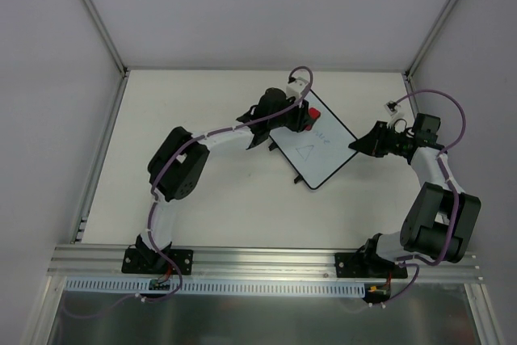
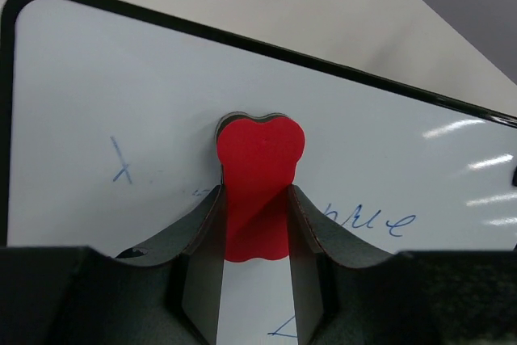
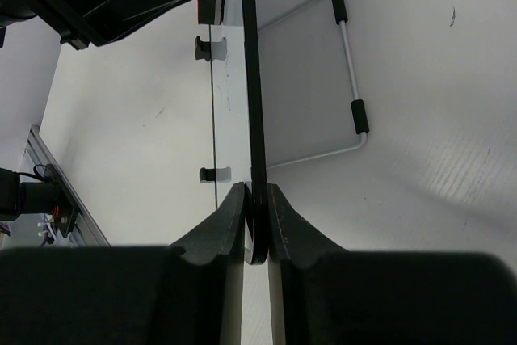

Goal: Erase the whiteboard

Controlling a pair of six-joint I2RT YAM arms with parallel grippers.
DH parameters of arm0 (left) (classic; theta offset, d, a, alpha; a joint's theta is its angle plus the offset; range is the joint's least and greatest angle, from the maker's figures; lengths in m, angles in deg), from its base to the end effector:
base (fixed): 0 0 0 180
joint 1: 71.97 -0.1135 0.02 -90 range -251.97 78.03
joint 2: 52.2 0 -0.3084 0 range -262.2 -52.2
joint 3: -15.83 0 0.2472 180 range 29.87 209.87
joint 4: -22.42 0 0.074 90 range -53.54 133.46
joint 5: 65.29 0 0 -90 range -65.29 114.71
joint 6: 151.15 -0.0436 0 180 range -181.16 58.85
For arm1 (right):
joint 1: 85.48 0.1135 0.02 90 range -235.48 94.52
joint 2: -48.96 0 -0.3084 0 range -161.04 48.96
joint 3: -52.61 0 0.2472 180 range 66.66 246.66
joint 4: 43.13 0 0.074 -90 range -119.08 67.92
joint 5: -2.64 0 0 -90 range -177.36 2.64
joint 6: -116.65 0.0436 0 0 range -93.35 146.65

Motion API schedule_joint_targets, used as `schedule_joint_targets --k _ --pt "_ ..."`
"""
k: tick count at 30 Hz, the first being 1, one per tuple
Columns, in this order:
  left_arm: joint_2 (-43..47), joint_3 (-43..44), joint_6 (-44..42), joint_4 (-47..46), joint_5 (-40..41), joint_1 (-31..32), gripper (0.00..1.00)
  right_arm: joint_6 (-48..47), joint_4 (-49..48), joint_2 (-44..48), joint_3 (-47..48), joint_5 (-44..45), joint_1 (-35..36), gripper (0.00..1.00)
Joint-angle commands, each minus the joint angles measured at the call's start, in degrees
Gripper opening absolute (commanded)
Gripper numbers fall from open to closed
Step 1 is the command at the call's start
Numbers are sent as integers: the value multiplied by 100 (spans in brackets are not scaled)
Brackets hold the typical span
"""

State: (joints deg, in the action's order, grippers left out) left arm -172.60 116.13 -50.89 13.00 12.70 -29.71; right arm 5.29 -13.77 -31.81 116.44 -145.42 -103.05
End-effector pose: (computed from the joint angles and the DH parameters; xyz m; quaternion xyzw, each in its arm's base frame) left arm 0.3808 -0.3583 0.2729 0.2752 0.7176 -0.3531 0.5336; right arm 0.2725 -0.0475 0.2757 -0.2073 0.8051 0.3162 0.4569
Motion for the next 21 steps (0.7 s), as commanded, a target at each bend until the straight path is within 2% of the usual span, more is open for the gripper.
schedule_joint_targets --k 1,9,13,21 --pt "25 -180 406 624 383 -323 0 -456 -142 141 -126 357 69 0" --pt "-238 514 775 1308 612 -684 0 -500 -116 211 -144 410 95 0" --pt "-379 708 942 1450 411 -719 0 -500 -107 220 -144 410 95 0" --pt "-485 761 811 1511 278 -220 0 -500 -107 220 -135 375 104 1"
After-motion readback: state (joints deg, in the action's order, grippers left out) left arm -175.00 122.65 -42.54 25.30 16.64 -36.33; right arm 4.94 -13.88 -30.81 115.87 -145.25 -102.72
